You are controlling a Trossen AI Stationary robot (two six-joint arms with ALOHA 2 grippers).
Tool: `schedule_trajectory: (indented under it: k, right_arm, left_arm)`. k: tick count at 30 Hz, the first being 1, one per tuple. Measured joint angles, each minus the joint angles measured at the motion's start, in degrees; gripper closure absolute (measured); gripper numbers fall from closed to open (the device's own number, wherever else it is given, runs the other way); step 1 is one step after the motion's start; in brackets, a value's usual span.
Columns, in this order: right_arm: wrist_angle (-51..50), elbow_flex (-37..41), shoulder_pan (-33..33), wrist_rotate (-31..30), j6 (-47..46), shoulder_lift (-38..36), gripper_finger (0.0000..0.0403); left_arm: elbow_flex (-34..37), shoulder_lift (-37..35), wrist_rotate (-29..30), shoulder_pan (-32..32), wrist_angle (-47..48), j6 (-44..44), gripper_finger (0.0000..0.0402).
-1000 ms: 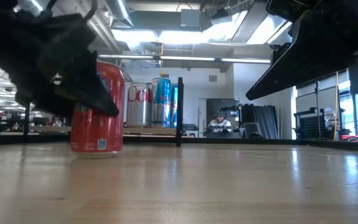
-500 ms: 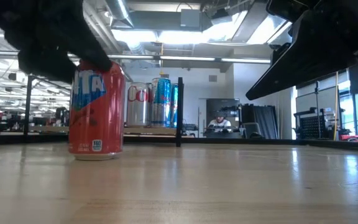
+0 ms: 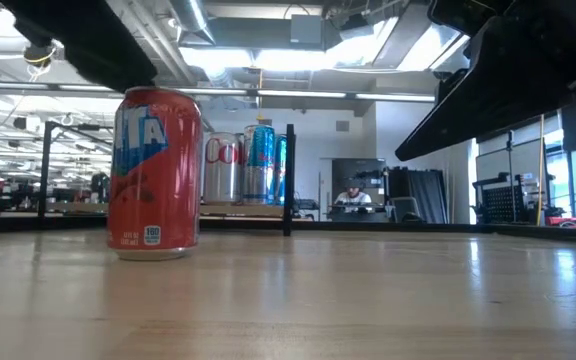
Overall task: Place canned beverage on shelf
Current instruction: Put the bottom red soda can on the shelf
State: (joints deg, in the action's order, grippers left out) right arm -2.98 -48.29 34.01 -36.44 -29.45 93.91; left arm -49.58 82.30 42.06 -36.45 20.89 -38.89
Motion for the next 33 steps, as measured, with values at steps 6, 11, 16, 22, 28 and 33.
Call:
schedule_trajectory:
  k: [6,11,16,22,28,33]
  right_arm:
    - [0.0,0.0,-0.4,0.0,0.0,0.0,0.0020]
    - [0.0,0.0,-0.4,0.0,0.0,0.0,0.0020]
    - [0.0,0.0,-0.3,0.0,0.0,0.0,0.0020]
    - [0.0,0.0,-0.3,0.3,0.0,0.0,0.0020]
    - [-0.1,0.0,-0.3,1.1,0.0,0.0,0.0020]
    - [-0.1,0.0,-0.3,1.0,0.7,0.0,0.0020]
  left_arm:
    - [0.0,1.9,-7.7,3.6,-2.9,9.2,0.0052]
    - [-0.1,3.9,-13.9,6.4,-5.1,11.6,0.0052]
    - [-0.1,4.7,-16.5,7.9,-5.1,10.9,0.0063]
    - [-0.2,4.3,-15.8,8.0,-4.3,6.3,0.0132]
    - [-9.3,4.3,-13.2,8.0,12.1,-2.0,0.0146]
    - [-21.8,4.2,-4.7,8.1,38.9,-13.7,0.0146]
